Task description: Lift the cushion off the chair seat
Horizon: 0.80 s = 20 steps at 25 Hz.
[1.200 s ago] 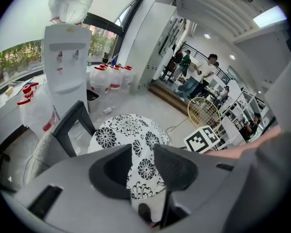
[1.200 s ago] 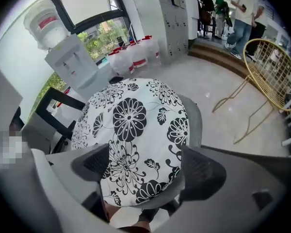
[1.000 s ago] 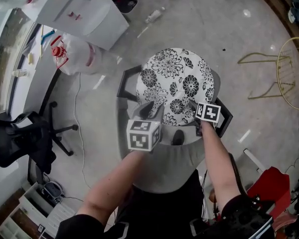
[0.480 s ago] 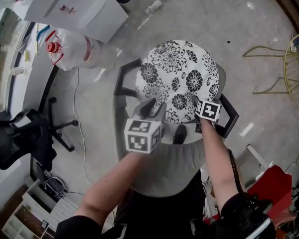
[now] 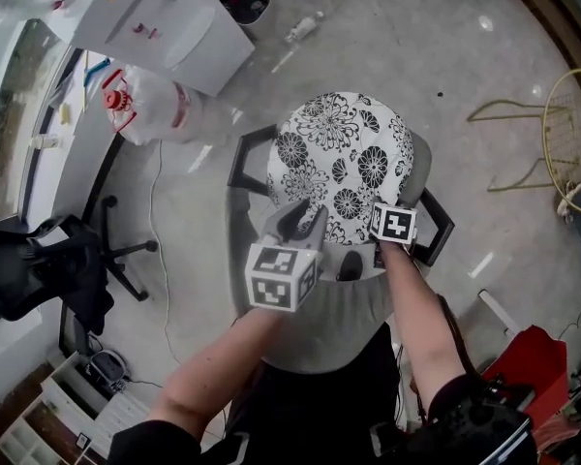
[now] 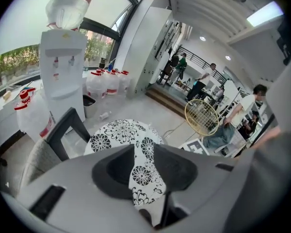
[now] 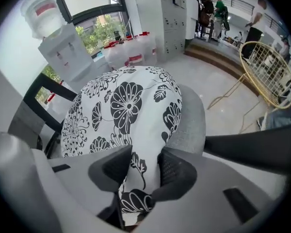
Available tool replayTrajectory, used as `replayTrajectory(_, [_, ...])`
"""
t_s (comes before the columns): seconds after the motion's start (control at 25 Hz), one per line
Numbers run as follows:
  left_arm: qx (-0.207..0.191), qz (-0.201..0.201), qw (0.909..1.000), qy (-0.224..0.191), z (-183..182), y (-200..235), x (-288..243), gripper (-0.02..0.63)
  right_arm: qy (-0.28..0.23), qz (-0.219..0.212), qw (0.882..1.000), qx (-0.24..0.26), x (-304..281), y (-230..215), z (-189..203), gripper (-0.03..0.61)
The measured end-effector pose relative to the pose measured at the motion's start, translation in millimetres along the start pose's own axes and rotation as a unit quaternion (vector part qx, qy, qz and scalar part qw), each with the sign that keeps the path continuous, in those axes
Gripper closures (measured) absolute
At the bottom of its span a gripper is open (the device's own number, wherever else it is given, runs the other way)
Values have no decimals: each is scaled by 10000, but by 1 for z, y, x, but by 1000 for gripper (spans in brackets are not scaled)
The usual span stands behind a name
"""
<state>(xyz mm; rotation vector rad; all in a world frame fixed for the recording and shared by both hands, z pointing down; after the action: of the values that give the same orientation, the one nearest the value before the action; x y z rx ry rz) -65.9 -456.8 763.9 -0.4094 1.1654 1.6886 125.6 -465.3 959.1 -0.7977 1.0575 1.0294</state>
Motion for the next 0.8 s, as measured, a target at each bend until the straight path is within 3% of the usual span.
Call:
replayTrajectory(0.2, [-11,54,9996,-285,-3,-22,24,494,-430,-253,9988,-17,32,7,-14,490])
replayTrajectory(0.6, [-95,281,9967,-753,-8,-73,78,531,-1349,-690,9869,552,129,36,-61,520])
replayTrajectory(0.8, [-446,349,9922,-1114,-16,-95,109,548,-1682,-802,9796,749,182,45,-67,526])
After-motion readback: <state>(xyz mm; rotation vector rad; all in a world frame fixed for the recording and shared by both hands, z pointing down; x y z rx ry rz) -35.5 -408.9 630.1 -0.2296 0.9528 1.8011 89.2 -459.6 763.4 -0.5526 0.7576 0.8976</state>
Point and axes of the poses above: the fingertips, and each gripper's own axes: x backward along the fingers, y to its left, z out of its underside, the point moved 3 cm from there along x, backward along the fingers, and after that the axes turned 15 degrees about x, right-handed, at the moved point
